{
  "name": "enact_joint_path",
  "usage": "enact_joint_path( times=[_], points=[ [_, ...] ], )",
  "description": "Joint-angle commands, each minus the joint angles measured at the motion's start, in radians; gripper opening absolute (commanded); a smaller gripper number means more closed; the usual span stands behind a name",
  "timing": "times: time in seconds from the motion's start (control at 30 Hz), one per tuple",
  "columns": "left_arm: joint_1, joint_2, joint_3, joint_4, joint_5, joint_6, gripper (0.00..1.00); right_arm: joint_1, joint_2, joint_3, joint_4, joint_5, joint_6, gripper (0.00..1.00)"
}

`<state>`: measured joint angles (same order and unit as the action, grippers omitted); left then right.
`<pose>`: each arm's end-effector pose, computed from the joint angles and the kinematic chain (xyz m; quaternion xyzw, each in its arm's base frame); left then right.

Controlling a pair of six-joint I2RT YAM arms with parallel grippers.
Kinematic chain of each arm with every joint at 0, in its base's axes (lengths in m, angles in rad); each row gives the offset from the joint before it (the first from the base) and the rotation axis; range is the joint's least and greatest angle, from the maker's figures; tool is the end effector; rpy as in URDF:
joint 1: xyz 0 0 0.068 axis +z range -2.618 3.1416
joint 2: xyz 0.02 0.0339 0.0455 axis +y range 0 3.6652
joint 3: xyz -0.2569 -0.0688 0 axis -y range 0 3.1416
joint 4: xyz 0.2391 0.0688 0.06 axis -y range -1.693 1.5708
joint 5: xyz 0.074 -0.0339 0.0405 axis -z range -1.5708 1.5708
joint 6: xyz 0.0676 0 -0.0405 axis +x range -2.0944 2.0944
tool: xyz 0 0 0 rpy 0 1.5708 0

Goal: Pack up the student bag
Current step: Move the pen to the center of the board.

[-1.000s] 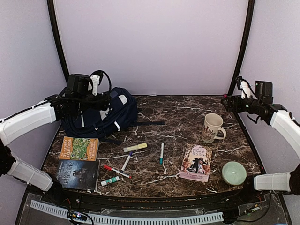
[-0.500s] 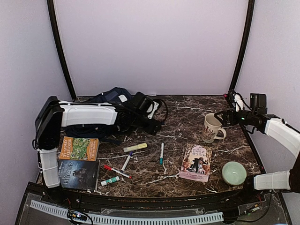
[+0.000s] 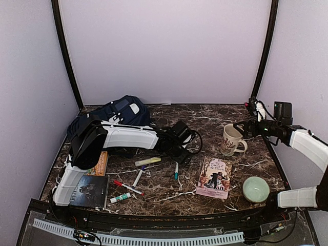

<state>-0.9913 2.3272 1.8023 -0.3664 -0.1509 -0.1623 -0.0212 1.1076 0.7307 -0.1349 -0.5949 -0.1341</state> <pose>0.2942 -0.4310 0.1229 0.3556 0.8707 -0.1216 0.3173 0.2637 0.0323 0.2475 -0.1944 0.8155 0.2147 0.5011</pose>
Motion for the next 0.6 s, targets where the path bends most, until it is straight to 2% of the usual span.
enact_joint_path(
  times=[0.0,0.23,0.37,0.57],
  points=[
    [0.005,-0.009,0.013,-0.059,-0.04,0.002,0.9,-0.006,-0.009,0.012,0.035,-0.03,-0.016,0.98],
    [0.005,-0.03,-0.025,-0.203,-0.134,0.017,0.88,-0.007,-0.014,0.012,0.032,-0.032,-0.022,0.98],
    [0.009,-0.102,-0.172,-0.244,-0.186,0.025,0.88,-0.007,-0.015,0.011,0.034,-0.023,-0.024,0.98],
    [0.042,-0.253,-0.4,-0.23,-0.109,-0.029,0.84,-0.008,-0.009,0.011,0.032,-0.032,-0.024,0.98]
  ],
)
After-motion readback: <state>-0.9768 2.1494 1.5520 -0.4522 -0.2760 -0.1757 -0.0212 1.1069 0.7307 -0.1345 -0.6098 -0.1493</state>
